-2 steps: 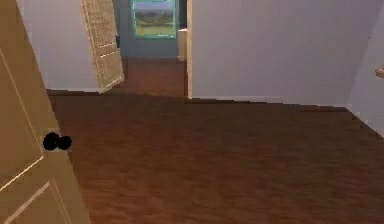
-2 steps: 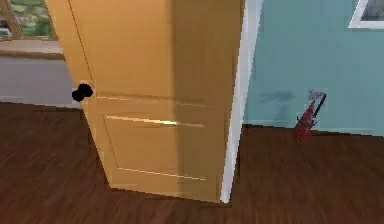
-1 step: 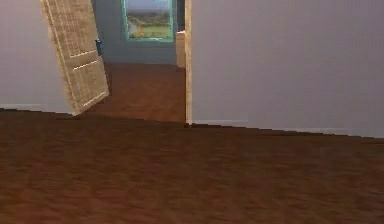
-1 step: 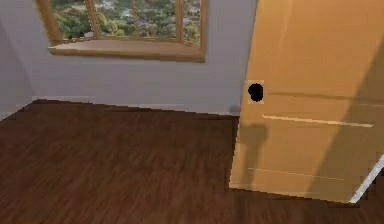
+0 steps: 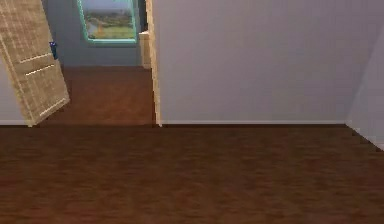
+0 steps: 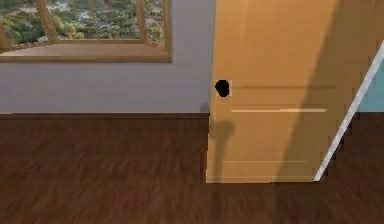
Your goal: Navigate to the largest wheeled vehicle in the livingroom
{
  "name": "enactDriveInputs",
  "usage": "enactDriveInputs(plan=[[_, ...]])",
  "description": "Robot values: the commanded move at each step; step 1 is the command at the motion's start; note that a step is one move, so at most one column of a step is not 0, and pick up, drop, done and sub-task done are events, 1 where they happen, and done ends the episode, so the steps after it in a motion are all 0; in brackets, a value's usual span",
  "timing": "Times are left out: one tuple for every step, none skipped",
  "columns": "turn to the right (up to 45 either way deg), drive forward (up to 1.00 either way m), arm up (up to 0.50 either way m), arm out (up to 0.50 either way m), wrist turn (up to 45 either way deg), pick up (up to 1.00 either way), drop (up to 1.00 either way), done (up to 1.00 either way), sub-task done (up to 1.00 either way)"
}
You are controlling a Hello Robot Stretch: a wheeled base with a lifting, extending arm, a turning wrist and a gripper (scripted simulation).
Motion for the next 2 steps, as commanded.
enactDriveInputs(plan=[[0.0,0.20,0.00,0.00,0.0,0.00,0.00,0.00,0.00],[-27.0,0.00,0.00,0.00,0.0,0.00,0.00,0.00,0.00]])
